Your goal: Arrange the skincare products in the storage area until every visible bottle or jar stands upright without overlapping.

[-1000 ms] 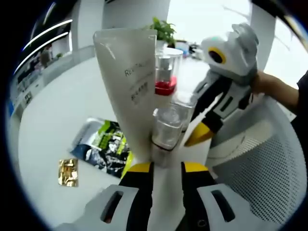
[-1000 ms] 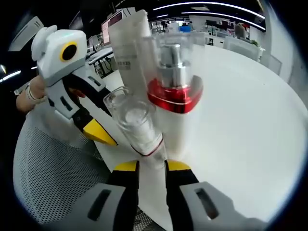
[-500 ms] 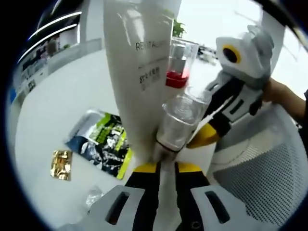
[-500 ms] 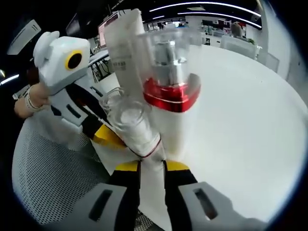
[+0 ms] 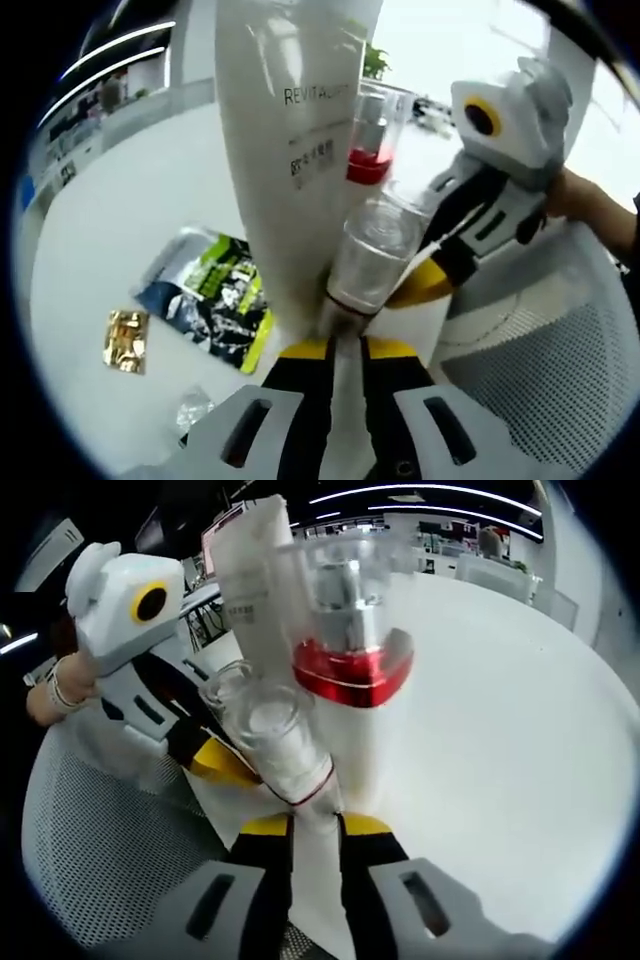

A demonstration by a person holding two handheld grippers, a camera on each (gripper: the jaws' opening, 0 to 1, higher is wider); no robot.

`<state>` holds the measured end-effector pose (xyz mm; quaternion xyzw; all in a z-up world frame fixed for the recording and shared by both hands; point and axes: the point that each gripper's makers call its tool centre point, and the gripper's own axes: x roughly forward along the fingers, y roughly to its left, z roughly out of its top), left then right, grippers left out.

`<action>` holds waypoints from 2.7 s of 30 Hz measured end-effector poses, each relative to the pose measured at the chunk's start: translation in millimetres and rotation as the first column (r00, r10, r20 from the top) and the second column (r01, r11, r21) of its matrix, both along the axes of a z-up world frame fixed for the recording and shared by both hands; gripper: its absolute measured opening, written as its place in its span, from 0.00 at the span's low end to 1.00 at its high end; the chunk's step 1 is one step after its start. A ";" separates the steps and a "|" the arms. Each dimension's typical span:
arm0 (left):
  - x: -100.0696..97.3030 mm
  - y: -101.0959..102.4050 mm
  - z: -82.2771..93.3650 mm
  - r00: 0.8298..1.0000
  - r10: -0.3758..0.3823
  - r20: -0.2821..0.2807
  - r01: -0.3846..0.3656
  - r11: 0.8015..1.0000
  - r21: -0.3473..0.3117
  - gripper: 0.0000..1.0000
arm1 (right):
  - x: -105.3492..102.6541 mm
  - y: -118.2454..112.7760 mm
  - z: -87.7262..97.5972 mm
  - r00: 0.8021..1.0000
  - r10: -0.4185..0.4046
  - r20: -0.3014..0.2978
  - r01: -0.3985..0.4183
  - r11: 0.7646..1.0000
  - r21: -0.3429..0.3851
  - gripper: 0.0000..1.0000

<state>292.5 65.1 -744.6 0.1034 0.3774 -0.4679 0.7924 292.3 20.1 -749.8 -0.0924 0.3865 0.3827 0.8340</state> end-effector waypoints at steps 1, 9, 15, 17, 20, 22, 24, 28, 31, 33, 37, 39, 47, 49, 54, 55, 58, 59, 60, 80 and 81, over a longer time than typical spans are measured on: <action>0.1 -0.2 0.0 1.000 -0.001 0.001 0.001 1.000 0.000 0.06 | 0.0 -0.5 -0.3 1.000 -0.001 -0.001 0.001 1.000 -0.002 0.16; 0.8 -1.6 -0.5 1.000 -0.004 0.007 0.004 1.000 0.002 0.07 | 0.3 -2.0 -0.1 1.000 -0.006 0.001 0.006 1.000 -0.005 0.16; -1.2 0.4 -1.4 1.000 -0.023 0.013 0.023 1.000 0.015 0.09 | -1.6 -2.4 -0.4 1.000 -0.001 -0.001 0.001 1.000 -0.009 0.19; -1.1 2.3 -1.7 1.000 -0.021 0.016 0.020 1.000 0.021 0.09 | -1.5 -4.2 -0.4 1.000 0.002 0.005 -0.002 1.000 -0.020 0.19; -1.7 6.0 0.8 1.000 -0.014 0.019 0.014 1.000 0.020 0.10 | -0.8 -7.5 3.2 1.000 -0.010 0.011 0.010 1.000 -0.013 0.20; -3.4 9.9 2.9 0.999 -0.021 0.024 0.020 0.999 0.027 0.11 | -1.0 -9.0 5.3 1.000 -0.017 0.014 0.017 1.000 -0.009 0.21; -4.7 13.9 3.9 0.999 -0.030 0.028 0.029 0.999 0.036 0.14 | -2.4 -10.8 7.2 1.000 -0.020 0.020 0.021 1.000 -0.016 0.23; -6.6 24.6 6.1 0.999 -0.032 0.034 0.031 0.998 0.055 0.17 | -5.1 -14.0 10.7 0.999 -0.023 0.028 0.024 0.999 -0.025 0.28; -7.0 33.4 9.7 0.999 -0.020 0.042 0.017 0.998 0.059 0.19 | -6.5 -15.1 15.8 0.999 -0.027 0.038 0.028 0.999 -0.026 0.32; -7.6 38.4 13.2 0.999 -0.016 0.049 0.013 0.998 0.059 0.20 | -6.3 -16.1 19.7 0.998 -0.030 0.048 0.032 0.999 -0.032 0.35; -6.0 46.9 22.0 0.997 0.010 0.071 -0.013 0.999 0.046 0.23 | -5.8 -17.2 28.0 0.997 -0.034 0.071 0.037 0.998 -0.042 0.42; -4.0 53.1 26.1 0.996 0.027 0.084 -0.030 0.999 0.043 0.26 | -6.0 -17.4 31.0 0.996 -0.036 0.077 0.040 0.998 -0.045 0.46; -1.0 73.6 42.9 0.987 0.093 0.128 -0.097 0.995 0.022 0.35 | -7.8 -14.2 45.9 0.992 -0.041 0.117 0.047 0.997 -0.053 0.59; -2.2 77.8 46.0 0.986 0.104 0.134 -0.108 0.994 0.023 0.36 | -7.9 -13.4 49.2 0.991 -0.039 0.128 0.046 0.997 -0.056 0.61; -5.0 85.7 54.2 0.981 0.133 0.140 -0.134 0.991 0.003 0.44 | -7.4 -11.5 59.2 0.986 -0.039 0.162 0.046 0.998 -0.041 0.66; -5.2 87.8 56.6 0.979 0.140 0.149 -0.142 0.990 -0.001 0.45 | -7.8 -11.6 61.2 0.985 -0.045 0.166 0.051 0.998 -0.036 0.67; -6.2 92.9 61.5 0.974 0.158 0.161 -0.159 0.987 -0.006 0.47 | -9.8 -11.9 65.4 0.983 -0.049 0.177 0.056 0.998 -0.034 0.71; -7.2 94.8 63.5 0.973 0.164 0.164 -0.165 0.986 -0.009 0.48 | -10.5 -12.2 67.9 0.982 -0.050 0.185 0.057 0.998 -0.033 0.72; -8.2 95.7 64.6 0.973 0.165 0.164 -0.166 0.986 -0.011 0.50 | -11.0 -12.7 69.8 0.980 -0.054 0.189 0.061 0.998 -0.031 0.72; -24.9 117.9 84.3 0.943 0.260 0.209 -0.258 0.965 -0.040 0.75 | -32.3 -13.3 95.4 0.972 -0.061 0.227 0.057 0.998 0.020 0.89; -25.7 117.8 84.6 0.943 0.261 0.208 -0.259 0.965 -0.040 0.75 | -34.1 -13.0 96.8 0.971 -0.053 0.233 0.050 0.999 0.018 0.90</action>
